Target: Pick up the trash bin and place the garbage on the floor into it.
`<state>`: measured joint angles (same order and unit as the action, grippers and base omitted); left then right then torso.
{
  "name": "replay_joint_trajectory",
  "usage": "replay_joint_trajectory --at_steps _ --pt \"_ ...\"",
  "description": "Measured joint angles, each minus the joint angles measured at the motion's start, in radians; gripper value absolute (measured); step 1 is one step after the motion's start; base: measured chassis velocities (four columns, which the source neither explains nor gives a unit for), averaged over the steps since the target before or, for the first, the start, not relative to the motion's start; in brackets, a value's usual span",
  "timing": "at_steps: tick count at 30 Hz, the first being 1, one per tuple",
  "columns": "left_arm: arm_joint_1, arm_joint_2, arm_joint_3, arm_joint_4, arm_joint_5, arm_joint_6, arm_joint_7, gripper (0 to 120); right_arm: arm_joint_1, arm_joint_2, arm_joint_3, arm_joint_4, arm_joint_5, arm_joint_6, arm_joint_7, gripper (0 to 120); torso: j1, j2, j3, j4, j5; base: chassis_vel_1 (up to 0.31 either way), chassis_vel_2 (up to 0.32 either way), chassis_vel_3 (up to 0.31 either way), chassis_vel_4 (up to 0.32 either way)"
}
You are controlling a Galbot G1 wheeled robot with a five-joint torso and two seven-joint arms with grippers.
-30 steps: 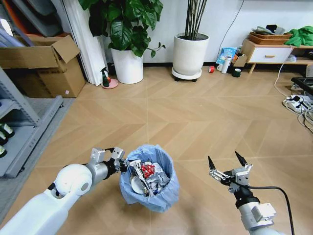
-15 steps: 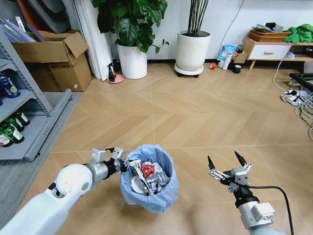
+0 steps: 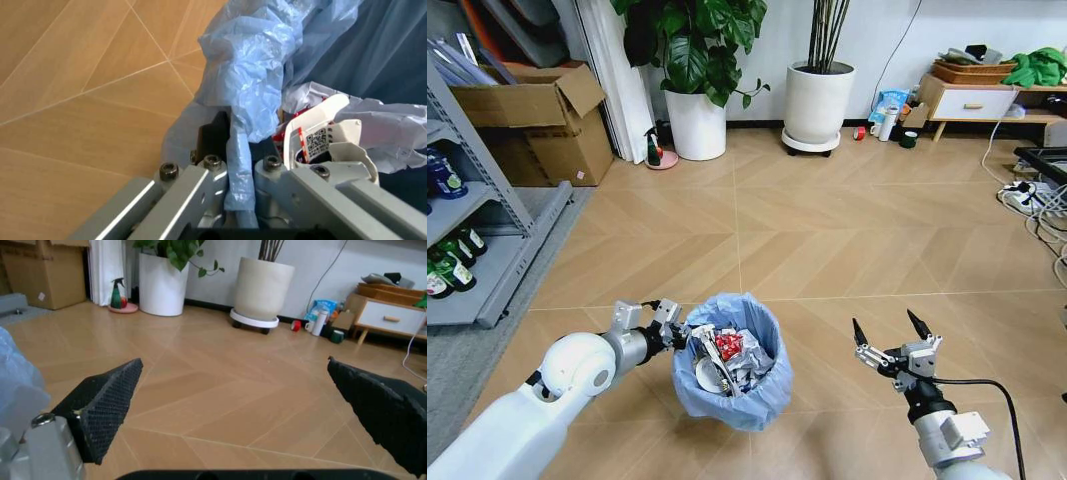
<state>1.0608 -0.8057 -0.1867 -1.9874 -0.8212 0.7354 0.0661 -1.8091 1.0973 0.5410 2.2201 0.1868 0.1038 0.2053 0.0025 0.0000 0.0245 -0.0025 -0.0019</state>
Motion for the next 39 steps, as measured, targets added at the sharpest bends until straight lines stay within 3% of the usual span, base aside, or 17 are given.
replay_joint_trajectory --at_steps 9,32,39 --pt "0.008 0.009 -0.004 -0.011 -0.003 0.000 0.000 0 -0.020 0.007 0.005 0.010 -0.019 0.004 -0.007 100 0.000 0.000 0.000 0.0002 -0.0001 -0.016 -0.015 0.015 0.012" --pt "0.056 0.005 -0.026 -0.044 0.008 0.000 -0.001 0 -0.053 0.042 0.008 0.020 -0.060 0.034 -0.024 100 0.000 0.000 0.000 0.0001 -0.0001 -0.131 -0.121 0.137 0.123" --pt "0.081 -0.026 -0.048 -0.041 -0.003 -0.007 -0.076 0 -0.047 0.060 0.013 0.014 -0.069 0.056 -0.030 100 0.000 0.000 0.000 0.0000 -0.0001 0.000 0.000 0.000 0.000"
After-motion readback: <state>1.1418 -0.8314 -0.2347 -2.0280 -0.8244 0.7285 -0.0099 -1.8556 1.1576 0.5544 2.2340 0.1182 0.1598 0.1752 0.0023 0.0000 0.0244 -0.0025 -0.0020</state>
